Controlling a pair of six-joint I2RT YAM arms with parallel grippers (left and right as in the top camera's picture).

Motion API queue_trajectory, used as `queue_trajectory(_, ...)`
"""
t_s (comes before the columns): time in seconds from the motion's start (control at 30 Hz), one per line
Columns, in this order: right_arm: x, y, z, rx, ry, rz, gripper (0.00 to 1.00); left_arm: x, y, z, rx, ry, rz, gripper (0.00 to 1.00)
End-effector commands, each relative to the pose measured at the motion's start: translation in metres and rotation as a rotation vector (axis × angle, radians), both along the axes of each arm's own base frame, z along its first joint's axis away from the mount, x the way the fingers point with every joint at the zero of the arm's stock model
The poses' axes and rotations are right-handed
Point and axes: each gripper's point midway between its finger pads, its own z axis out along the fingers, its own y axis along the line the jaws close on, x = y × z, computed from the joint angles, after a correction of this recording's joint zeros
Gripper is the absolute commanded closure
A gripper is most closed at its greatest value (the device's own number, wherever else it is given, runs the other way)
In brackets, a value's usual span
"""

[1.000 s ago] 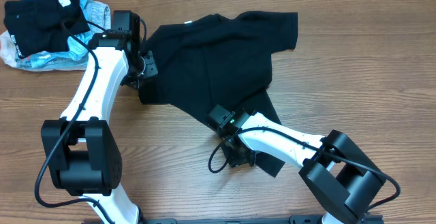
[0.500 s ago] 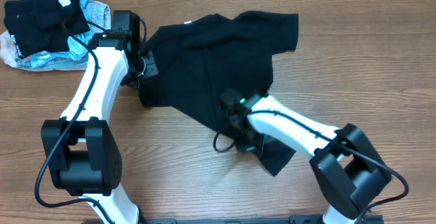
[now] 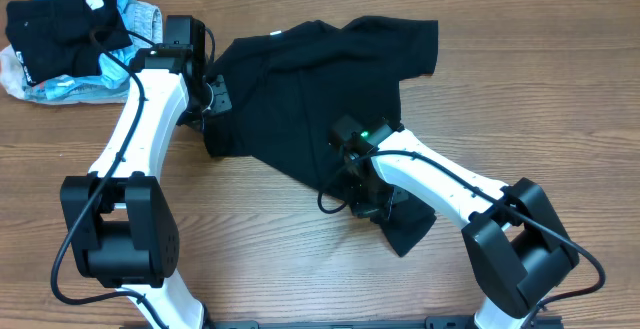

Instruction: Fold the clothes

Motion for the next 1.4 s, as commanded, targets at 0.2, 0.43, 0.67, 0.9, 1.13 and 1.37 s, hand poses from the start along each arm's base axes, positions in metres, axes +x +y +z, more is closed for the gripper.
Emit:
queue_trajectory(0.2,0.005,-0.012,0.009,-0.038,-0.012,-0.010,0.85,-0.003,0.001,-0.005,0.017,0.014,0.001,0.73)
queue_trajectory(0.43,0.008,-0.023,0.010,-0.047,0.009,-0.051,0.80,-0.003,0.001,-0.005,0.017,0.015,0.001,0.71)
queue_trajectory(0.67,0.008,-0.029,0.011,-0.045,0.025,-0.091,0.89,-0.003,0.001,-0.005,0.017,0.015,0.001,0.70)
queue_trajectory(0.9,0.011,-0.039,0.012,-0.052,0.038,-0.133,0.74,-0.003,0.001,-0.005,0.017,0.015,0.001,0.68)
queue_trajectory(1.13,0.012,-0.043,0.012,-0.056,0.043,-0.147,0.85,-0.003,0.001,-0.005,0.017,0.017,0.001,0.67)
queue_trajectory(1.37,0.011,-0.043,0.013,-0.055,0.046,-0.147,0.74,-0.003,0.001,-0.005,0.017,0.017,0.001,0.67)
